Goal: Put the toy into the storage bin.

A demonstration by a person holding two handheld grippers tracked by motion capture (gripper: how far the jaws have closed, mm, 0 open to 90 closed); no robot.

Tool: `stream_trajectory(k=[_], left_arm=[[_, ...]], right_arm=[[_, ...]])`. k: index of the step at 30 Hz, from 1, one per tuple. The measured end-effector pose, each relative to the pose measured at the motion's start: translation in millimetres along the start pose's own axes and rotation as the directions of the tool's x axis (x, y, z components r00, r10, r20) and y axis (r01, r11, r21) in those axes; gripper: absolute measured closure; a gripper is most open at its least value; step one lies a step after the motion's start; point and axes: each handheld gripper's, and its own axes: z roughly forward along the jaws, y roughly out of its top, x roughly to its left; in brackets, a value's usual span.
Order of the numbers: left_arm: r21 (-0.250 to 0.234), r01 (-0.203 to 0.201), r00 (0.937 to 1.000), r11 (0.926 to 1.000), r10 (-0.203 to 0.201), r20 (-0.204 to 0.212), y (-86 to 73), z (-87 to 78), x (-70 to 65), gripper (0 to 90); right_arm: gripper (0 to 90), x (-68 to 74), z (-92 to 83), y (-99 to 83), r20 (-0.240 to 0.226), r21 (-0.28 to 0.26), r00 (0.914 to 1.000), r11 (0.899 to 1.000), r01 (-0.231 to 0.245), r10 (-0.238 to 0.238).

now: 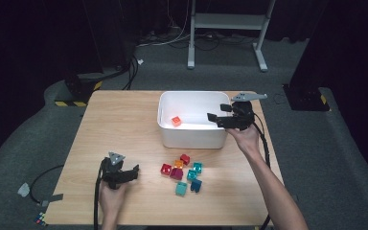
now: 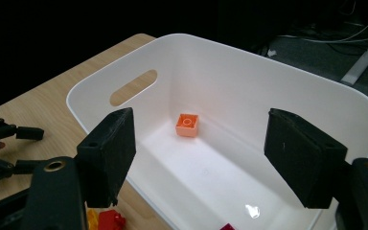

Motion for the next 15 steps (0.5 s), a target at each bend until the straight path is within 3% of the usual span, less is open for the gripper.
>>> stream_trajectory(k=[7,15], left_arm=[[0.0,0.0,1.0,1.0,0.0,0.0,0.0,0.0,0.0,15.0],[0.0,0.001,1.0,1.0,-0.001,0.0,0.0,0.0,-0.1,15.0]], right_arm=[[31.8,9.5,-9.8,-10.6,-0.026,-0.01,0.9991,0.999,0.032,-0.033],[35.3,19.1,-21.4,-26.7,-0.051,-0.045,0.9981,0.998,0.032,-0.034]])
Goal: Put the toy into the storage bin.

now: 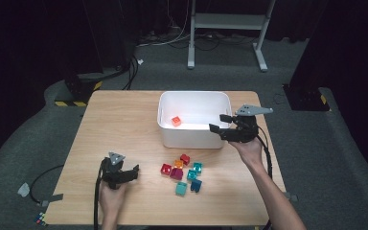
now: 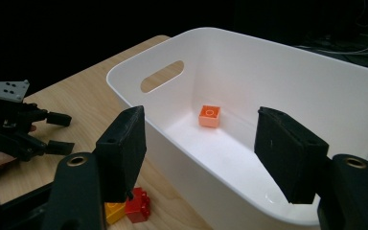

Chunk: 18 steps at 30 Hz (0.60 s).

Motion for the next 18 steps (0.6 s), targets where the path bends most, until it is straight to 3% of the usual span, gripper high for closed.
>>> stream_trajectory(k=[18], left_arm=[[0.0,0.0,1.0,1.0,0.0,-0.001,0.0,0.0,-0.1,15.1]], right_arm=[[45.1,11.9,0.9,-42.1,-0.039,0.03,0.9988,0.999,-0.028,0.029]])
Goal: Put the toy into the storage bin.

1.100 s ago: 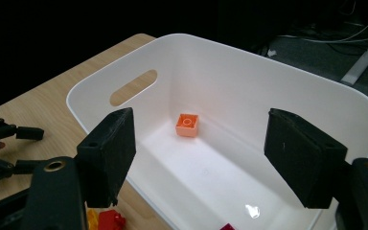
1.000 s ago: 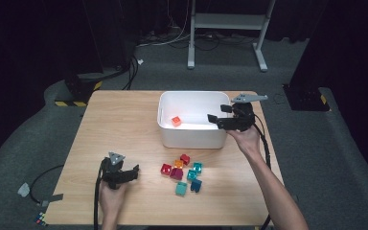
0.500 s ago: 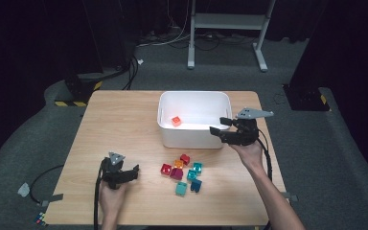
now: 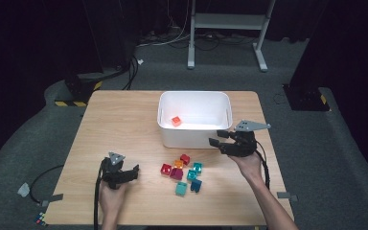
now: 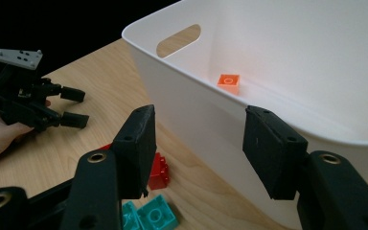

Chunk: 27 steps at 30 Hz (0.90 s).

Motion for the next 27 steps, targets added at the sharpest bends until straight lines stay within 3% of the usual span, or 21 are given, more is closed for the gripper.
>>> stream_trajectory(k=[11,27], left_arm=[[0.0,0.0,1.0,1.0,0.0,0.0,0.0,0.0,0.0,15.0],[0.0,0.0,1.0,1.0,0.0,0.0,0.0,0.0,0.0,15.1]], right_arm=[[44.6,7.1,8.4,-26.1,-0.006,0.02,0.9999,1.0,-0.016,0.016],[42.7,18.9,38.6,-61.7,-0.029,0.134,0.9996,0.991,-0.001,0.005]])
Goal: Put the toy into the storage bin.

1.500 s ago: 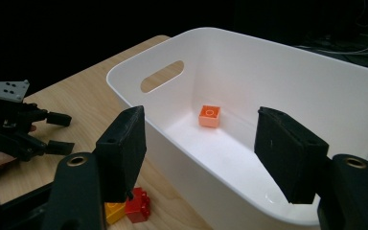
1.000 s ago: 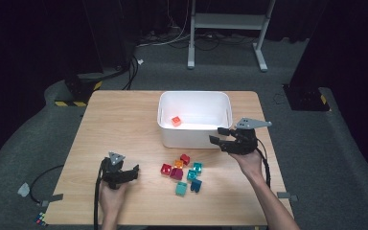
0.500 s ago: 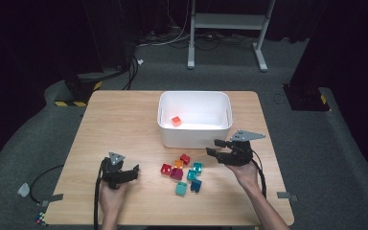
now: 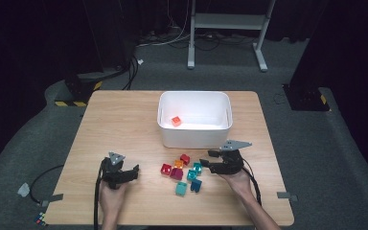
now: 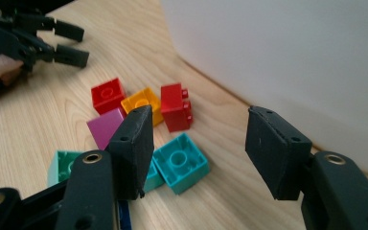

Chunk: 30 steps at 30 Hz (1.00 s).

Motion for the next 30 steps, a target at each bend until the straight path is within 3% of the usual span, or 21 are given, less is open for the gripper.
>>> stream_trajectory(k=[10,17,30], left_arm=[[0.0,0.0,1.0,1.0,0.0,0.0,0.0,0.0,0.0,15.1],[0.0,0.0,1.0,1.0,0.0,0.0,0.0,0.0,0.0,15.1],[0.0,0.0,1.0,1.0,0.0,0.0,0.0,0.0,0.0,15.1]], right_arm=[[42.8,4.3,17.5,-16.3,0.012,0.082,0.9998,0.996,0.018,-0.019],[43.3,4.2,26.8,-21.0,0.026,0.108,0.9988,0.993,0.038,-0.041],[42.7,2.9,42.0,-20.8,0.035,0.124,0.999,0.992,0.025,-0.03]])
